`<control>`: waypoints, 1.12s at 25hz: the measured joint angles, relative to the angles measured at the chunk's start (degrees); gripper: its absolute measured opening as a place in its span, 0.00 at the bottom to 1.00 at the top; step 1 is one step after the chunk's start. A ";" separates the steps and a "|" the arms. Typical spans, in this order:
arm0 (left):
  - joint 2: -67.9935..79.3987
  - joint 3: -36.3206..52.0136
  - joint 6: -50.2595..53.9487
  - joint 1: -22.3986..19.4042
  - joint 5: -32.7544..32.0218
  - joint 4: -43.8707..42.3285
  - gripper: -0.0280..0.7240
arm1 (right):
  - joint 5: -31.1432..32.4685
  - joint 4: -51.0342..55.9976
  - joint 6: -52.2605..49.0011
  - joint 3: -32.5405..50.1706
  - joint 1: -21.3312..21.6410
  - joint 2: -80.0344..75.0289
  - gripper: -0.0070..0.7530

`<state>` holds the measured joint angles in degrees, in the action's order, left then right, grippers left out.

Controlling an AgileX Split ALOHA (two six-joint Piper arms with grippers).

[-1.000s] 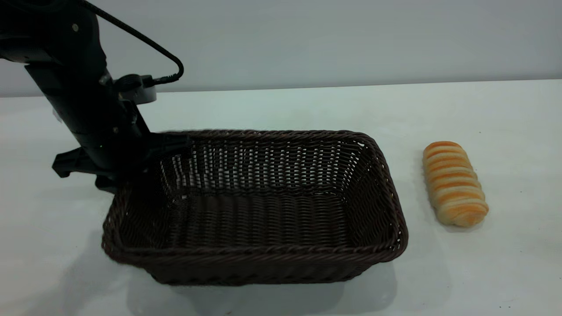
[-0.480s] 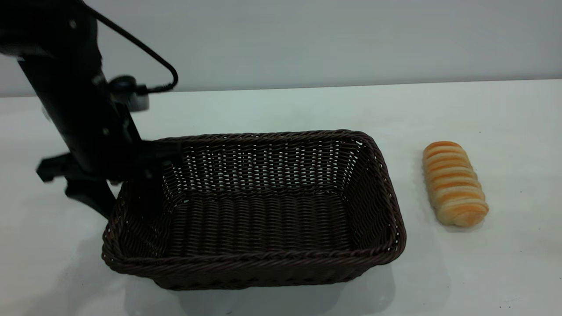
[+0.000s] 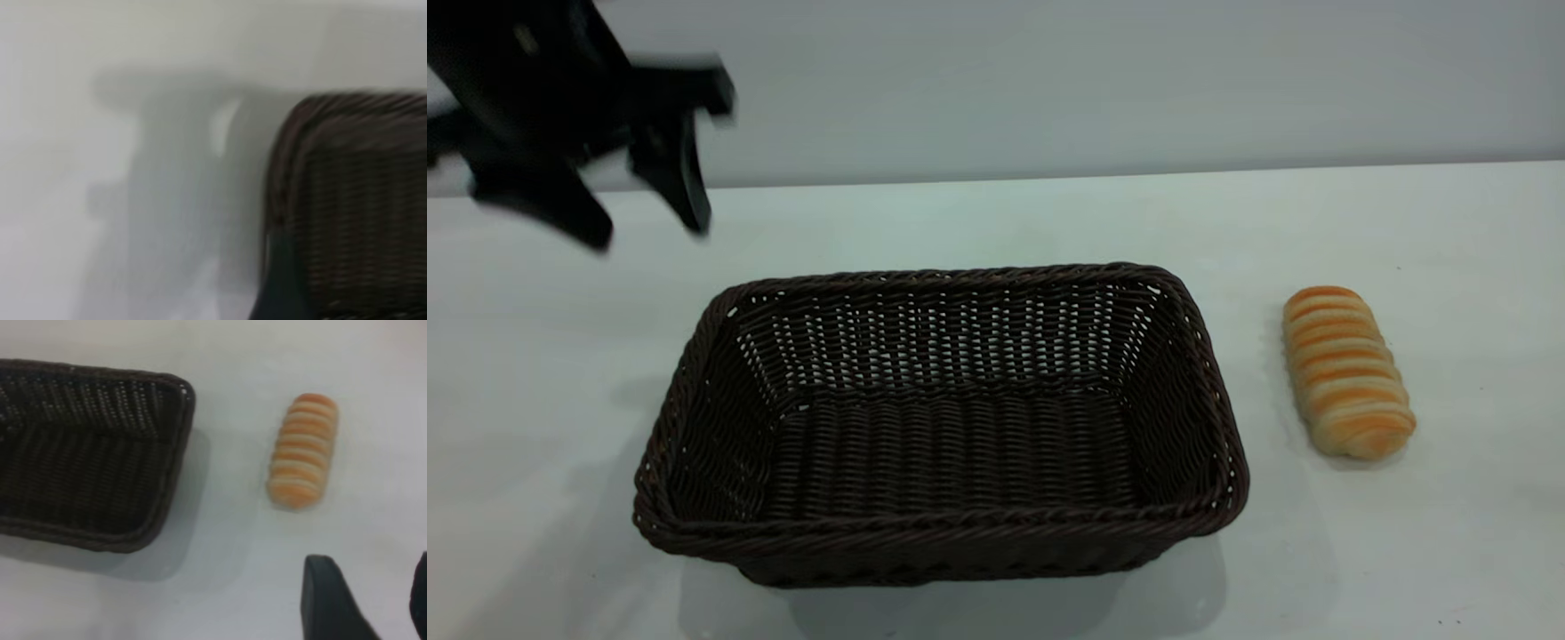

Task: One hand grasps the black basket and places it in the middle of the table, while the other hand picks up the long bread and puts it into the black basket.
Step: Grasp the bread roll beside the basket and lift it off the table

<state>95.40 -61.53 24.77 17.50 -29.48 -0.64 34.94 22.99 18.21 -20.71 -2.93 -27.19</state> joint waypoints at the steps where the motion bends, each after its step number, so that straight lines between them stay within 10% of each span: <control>1: -2.54 0.00 -0.06 0.20 0.06 0.07 0.83 | -0.51 1.88 1.38 0.00 0.00 -1.52 0.42; 15: -34.97 0.05 -5.92 6.11 1.52 0.64 0.82 | -8.60 34.31 34.43 -5.18 0.00 -31.04 0.50; 28: -54.07 0.16 -11.91 6.11 -3.85 0.64 0.82 | -12.34 36.55 43.81 -18.21 0.00 -60.24 0.50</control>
<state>41.33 -61.38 12.86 23.61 -33.32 0.00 22.60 59.53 62.02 -38.93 -2.93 -87.43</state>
